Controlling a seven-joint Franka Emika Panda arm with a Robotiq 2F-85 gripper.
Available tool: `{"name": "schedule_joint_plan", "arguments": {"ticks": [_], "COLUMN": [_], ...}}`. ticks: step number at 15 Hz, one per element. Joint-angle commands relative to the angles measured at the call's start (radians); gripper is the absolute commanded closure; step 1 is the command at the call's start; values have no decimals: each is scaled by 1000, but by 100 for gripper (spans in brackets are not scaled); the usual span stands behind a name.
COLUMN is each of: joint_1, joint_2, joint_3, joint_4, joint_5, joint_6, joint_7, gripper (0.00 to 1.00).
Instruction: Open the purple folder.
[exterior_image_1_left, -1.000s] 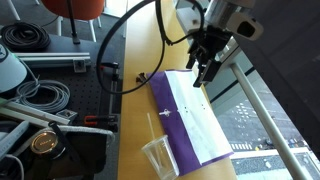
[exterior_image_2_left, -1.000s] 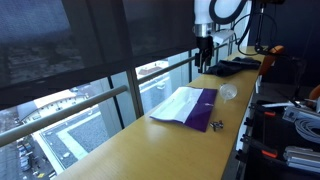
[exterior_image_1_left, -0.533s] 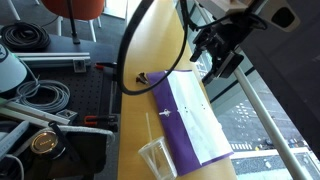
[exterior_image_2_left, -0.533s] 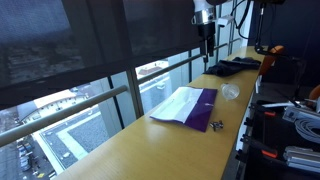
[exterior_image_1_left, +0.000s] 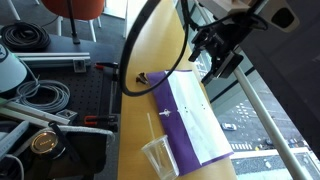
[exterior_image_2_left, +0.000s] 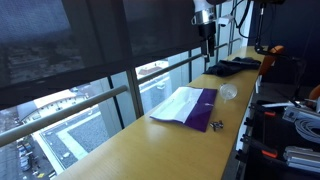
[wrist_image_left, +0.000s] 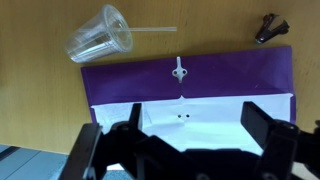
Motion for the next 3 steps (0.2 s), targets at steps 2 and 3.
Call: {"name": "schedule_joint_plan", "arguments": {"ticks": [2, 3], "joint_1": [16, 16], "joint_2": [0, 0], "joint_3": [-17, -17], "joint_4": [2, 2], "joint_5": [3, 3], "joint_6": [-2, -2], "joint_7": [-2, -2], "gripper": [0, 0]}}
